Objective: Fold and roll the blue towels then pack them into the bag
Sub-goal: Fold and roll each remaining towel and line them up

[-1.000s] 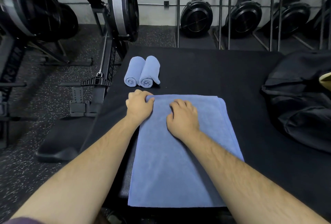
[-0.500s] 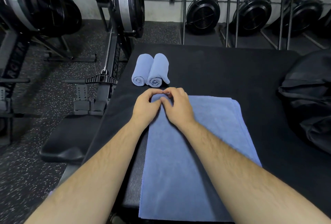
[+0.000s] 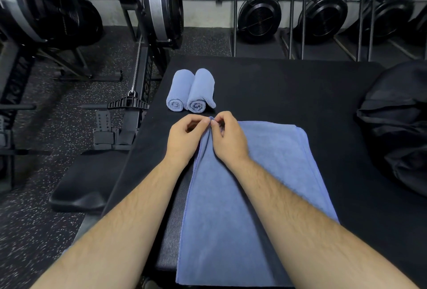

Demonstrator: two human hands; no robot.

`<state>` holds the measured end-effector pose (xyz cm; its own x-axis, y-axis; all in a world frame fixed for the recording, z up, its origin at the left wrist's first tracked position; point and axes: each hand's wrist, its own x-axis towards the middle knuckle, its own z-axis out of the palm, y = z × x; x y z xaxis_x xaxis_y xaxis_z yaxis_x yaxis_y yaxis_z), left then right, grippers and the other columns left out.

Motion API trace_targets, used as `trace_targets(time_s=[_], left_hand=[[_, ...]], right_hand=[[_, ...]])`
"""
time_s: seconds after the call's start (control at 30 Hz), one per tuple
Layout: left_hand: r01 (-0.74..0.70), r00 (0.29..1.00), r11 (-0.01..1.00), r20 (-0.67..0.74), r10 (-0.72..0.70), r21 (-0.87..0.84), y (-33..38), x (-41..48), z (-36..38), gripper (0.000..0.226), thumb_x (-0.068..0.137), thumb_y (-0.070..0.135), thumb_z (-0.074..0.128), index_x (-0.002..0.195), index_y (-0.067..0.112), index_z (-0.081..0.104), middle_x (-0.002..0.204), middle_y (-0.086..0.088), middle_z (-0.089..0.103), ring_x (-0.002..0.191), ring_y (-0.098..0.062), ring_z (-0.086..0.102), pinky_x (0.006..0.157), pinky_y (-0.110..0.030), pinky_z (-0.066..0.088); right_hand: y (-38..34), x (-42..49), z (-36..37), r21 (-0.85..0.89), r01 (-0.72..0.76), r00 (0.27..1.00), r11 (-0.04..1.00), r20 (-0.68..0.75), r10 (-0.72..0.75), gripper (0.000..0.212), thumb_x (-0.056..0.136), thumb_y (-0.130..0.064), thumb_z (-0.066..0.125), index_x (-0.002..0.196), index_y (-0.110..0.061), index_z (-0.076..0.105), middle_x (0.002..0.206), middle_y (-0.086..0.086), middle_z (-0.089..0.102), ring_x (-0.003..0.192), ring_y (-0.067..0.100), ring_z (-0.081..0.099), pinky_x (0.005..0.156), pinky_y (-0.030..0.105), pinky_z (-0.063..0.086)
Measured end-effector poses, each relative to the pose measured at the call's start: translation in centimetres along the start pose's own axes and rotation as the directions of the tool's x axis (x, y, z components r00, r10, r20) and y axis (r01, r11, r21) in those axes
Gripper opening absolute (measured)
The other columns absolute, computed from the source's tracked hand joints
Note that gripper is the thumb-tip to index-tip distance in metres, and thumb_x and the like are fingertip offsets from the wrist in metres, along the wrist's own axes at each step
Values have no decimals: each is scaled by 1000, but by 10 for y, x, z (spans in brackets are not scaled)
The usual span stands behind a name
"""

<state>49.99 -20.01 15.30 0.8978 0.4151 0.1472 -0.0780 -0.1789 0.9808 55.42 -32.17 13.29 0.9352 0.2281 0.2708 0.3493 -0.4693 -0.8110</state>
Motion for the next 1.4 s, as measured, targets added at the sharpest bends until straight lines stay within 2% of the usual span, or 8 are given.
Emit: trace_targets(time_s=[0.27, 0.4, 0.57, 0.77, 1.03, 1.17, 1.27, 1.4], left_hand=[[6, 998, 1000, -66, -4, 31, -2, -1, 0, 28, 91, 18, 75, 118, 22, 70, 90, 5, 77, 90, -6, 71, 85, -18, 54], [25, 994, 993, -106, -13, 113, -5, 2, 1, 7, 94, 17, 70, 100, 21, 71, 86, 5, 75, 83, -5, 69, 76, -21, 54], [64, 987, 985, -154, -39, 159, -10, 7, 4, 6, 93, 20, 66, 93, 25, 68, 85, 4, 70, 77, -3, 62, 70, -14, 47], [82, 984, 975, -171, -47, 206, -9, 6, 5, 8, 92, 19, 63, 93, 26, 67, 84, 6, 67, 73, -1, 59, 70, -15, 46], [77, 985, 962, -166, -34, 263, -9, 6, 7, 6, 94, 20, 62, 96, 23, 66, 86, 2, 68, 73, -2, 58, 70, -17, 45], [79, 986, 955, -161, -33, 287, -9, 6, 7, 6, 93, 21, 61, 95, 25, 66, 87, 0, 69, 75, -5, 59, 70, -21, 46], [74, 987, 952, -162, -26, 297, -9, 6, 6, 7, 93, 20, 60, 95, 25, 65, 87, 0, 69, 76, -5, 60, 70, -20, 44], [70, 987, 950, -159, -22, 303, -12, 7, 6, 6, 93, 21, 60, 95, 24, 65, 86, 0, 68, 77, -6, 60, 71, -22, 45]], right_hand=[[4, 1, 4, -13, 55, 998, 998, -29, -56, 6, 100, -33, 55, 95, -29, 53, 89, -15, 55, 94, 11, 48, 78, 33, 45], [1, 7, -1, -203, 60, 998, 977, 47, -52, 21, 98, -49, 53, 90, -29, 55, 84, -15, 57, 99, 15, 42, 90, 37, 37], [16, 26, -42, -544, 200, 974, 815, 199, -106, 47, 91, -71, 46, 78, -27, 56, 79, -13, 54, 94, 20, 40, 80, 37, 29], [51, 40, -125, -767, 70, 970, 638, 201, 135, 63, 81, -88, 35, 76, -32, 61, 94, -11, 47, 100, 20, 34, 87, 38, 28], [78, 22, -177, -422, -196, 970, 885, 48, 237, 18, 88, -33, 55, 73, -24, 58, 98, -10, 59, 109, 20, 42, 94, 34, 35], [85, 12, -174, -126, -342, 940, 931, -52, 338, 8, 87, -22, 57, 95, -20, 58, 98, -7, 62, 93, 17, 57, 71, 28, 47], [90, 13, -164, -250, -370, 929, 895, -109, 354, 29, 93, -26, 60, 120, -15, 57, 121, 2, 51, 115, 21, 45, 83, 30, 42], [87, 15, -153, -337, -393, 920, 856, -143, 366, 18, 100, -27, 54, 107, -12, 63, 114, 3, 44, 115, 26, 41, 83, 35, 43]])
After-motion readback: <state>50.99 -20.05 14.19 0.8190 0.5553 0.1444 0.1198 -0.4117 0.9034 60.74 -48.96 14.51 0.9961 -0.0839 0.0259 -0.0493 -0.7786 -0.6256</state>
